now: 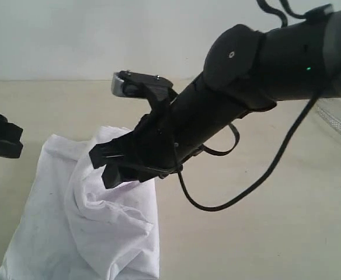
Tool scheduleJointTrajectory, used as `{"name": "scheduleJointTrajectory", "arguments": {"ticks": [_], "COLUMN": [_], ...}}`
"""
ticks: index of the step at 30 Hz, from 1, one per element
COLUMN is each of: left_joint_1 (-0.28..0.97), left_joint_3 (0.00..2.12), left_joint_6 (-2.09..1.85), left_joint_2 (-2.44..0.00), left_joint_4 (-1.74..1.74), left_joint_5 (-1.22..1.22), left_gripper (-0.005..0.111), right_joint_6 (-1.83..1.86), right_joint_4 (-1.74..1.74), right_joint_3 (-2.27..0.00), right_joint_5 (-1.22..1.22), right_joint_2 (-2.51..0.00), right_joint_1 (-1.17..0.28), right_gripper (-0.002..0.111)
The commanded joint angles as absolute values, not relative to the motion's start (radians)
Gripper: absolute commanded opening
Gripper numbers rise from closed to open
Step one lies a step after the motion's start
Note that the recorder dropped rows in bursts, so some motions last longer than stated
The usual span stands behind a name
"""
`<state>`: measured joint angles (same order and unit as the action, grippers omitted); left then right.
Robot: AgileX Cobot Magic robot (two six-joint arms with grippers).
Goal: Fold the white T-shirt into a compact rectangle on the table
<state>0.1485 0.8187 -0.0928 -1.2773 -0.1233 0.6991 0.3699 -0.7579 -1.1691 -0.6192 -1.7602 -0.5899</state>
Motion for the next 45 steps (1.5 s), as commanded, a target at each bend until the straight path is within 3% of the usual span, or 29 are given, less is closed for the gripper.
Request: {"name": "scheduleJointTrajectory", "arguments": {"ticks": [1, 12, 17, 25, 29, 34, 45], "left_joint_1": [0.150, 0.159, 0.284, 0.470, 0.501, 0.521, 0.579], "left_joint_3": [0.843, 0.903, 0.946, 1.148, 1.202, 1.245, 1.262], "left_joint_6": [-0.107, -0.421, -0.516, -0.512, -0.468, -0.387, -0.294], "left_joint_2": [-1.269, -1.395, -1.493, -1.706, -1.775, -1.846, -1.902], "left_joint_4": [-0.137, -0.472, -0.513, -0.309, -0.211, -0.120, -0.010], "left_joint_5": [0.726, 0.756, 0.686, 0.661, 0.744, 0.812, 0.780], "left_gripper": [0.053, 0.053, 0.053, 0.053, 0.054, 0.065, 0.064], "right_joint_6": [0.383, 0.430, 0.455, 0.458, 0.458, 0.458, 0.458], "right_joint_4": [-0.742, -0.719, -0.709, -0.671, -0.667, -0.667, -0.667], "right_joint_3": [-1.110, -0.912, -0.862, -0.847, -0.847, -0.847, -0.847], "right_joint_5": [-0.586, -0.520, -0.529, -0.537, -0.531, -0.526, -0.531], "right_joint_2": [-1.693, -1.590, -1.542, -1.530, -1.530, -1.530, -1.530], "right_joint_1": [-0.542, -0.397, -0.325, -0.309, -0.309, -0.309, -0.309], "right_gripper": [0.053, 0.053, 0.053, 0.053, 0.053, 0.053, 0.053]}}
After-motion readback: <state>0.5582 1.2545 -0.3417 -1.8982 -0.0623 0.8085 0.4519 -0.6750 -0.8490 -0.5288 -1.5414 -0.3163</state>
